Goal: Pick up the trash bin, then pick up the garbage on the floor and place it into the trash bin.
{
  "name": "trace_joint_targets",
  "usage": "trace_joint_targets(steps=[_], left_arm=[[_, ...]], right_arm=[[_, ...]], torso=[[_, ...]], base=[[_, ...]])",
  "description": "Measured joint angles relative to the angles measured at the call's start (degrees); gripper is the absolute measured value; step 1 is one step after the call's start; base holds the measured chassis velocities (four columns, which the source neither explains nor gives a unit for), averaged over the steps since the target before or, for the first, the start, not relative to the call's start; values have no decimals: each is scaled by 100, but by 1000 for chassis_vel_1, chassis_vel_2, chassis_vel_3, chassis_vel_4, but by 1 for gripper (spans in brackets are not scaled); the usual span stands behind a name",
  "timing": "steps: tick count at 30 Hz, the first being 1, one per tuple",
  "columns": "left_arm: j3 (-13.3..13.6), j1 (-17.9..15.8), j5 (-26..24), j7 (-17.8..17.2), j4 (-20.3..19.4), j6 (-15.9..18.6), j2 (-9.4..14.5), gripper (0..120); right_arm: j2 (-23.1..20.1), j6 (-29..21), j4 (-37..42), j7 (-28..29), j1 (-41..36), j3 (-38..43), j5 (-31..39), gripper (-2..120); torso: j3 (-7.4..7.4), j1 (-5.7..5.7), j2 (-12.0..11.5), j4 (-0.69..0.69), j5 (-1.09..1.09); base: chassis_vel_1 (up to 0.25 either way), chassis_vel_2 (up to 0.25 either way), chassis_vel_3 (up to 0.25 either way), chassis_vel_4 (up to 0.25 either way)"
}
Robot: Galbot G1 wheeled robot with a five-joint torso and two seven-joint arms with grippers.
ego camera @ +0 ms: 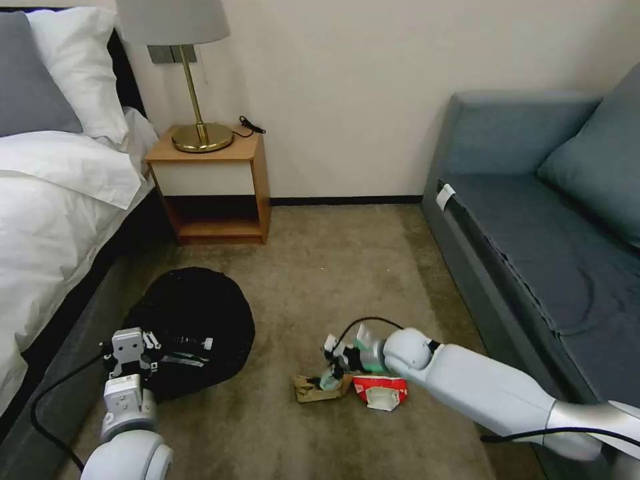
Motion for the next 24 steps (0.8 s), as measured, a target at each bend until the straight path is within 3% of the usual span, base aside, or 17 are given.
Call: trace_joint_targets(steps=[5, 24], left_arm=[[-66, 78, 71, 4, -25, 4, 163, 3], [-71, 95, 97, 35, 0, -11, 179, 3]], right_arm=[[146, 140, -259, -176, -99, 75, -281, 100], [1197, 671, -2035, -461, -74, 199, -1505, 99]], torso=[[0, 0, 0, 0, 0], [0, 0, 0, 1, 0]], base=[[0, 0, 0, 0], [0, 0, 0, 0]])
